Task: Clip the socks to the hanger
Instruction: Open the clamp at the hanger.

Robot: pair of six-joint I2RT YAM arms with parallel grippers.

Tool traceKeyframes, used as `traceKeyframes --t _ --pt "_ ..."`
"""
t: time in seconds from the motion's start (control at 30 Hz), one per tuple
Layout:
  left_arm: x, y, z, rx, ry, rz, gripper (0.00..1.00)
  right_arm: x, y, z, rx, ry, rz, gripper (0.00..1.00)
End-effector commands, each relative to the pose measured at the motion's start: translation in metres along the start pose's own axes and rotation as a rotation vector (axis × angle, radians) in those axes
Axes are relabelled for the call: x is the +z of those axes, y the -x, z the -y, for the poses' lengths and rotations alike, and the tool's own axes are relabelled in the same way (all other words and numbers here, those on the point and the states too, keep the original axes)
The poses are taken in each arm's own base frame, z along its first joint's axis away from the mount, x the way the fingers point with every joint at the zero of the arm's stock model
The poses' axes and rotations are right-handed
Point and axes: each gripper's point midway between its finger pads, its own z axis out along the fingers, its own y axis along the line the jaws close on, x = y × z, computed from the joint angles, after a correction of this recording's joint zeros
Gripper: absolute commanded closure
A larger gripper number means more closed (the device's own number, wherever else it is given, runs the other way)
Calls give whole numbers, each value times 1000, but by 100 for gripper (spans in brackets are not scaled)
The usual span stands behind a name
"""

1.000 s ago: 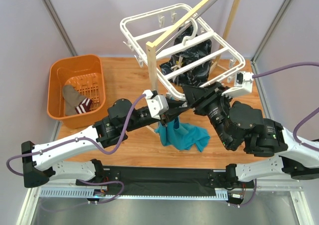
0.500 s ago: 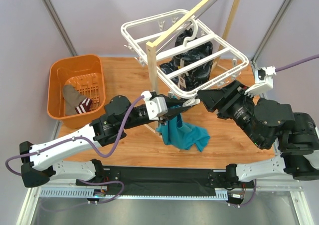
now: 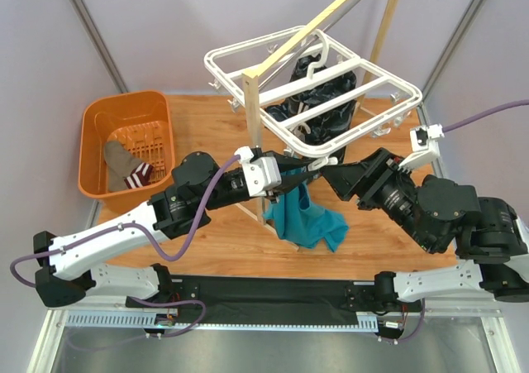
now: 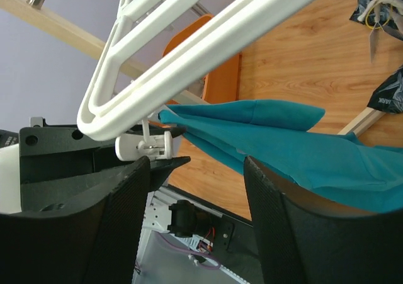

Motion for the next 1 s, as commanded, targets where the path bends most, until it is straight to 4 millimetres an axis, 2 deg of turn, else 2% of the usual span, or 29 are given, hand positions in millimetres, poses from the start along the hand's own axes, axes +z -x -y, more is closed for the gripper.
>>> traceKeyframes --t 0.0,0.2,0.47,0.6,0.63,0.73,0.97 --pt "2 15 -10 49 37 15 100 0 5 -18 39 85 20 36" --pt "0 11 -13 65 67 -14 100 -1 12 -24 39 109 40 33" --pt "-2 10 -10 85 55 -20 100 -3 18 -18 46 97 63 34" --pt "0 10 -9 89 52 -25 100 1 16 -18 31 80 71 40" --pt "-1 11 -8 90 51 -23 100 2 16 -19 28 78 72 46" --pt "0 10 -7 89 50 -26 100 4 13 -20 26 75 71 52" --pt "-2 14 -5 90 43 -18 100 8 12 -20 14 61 86 54"
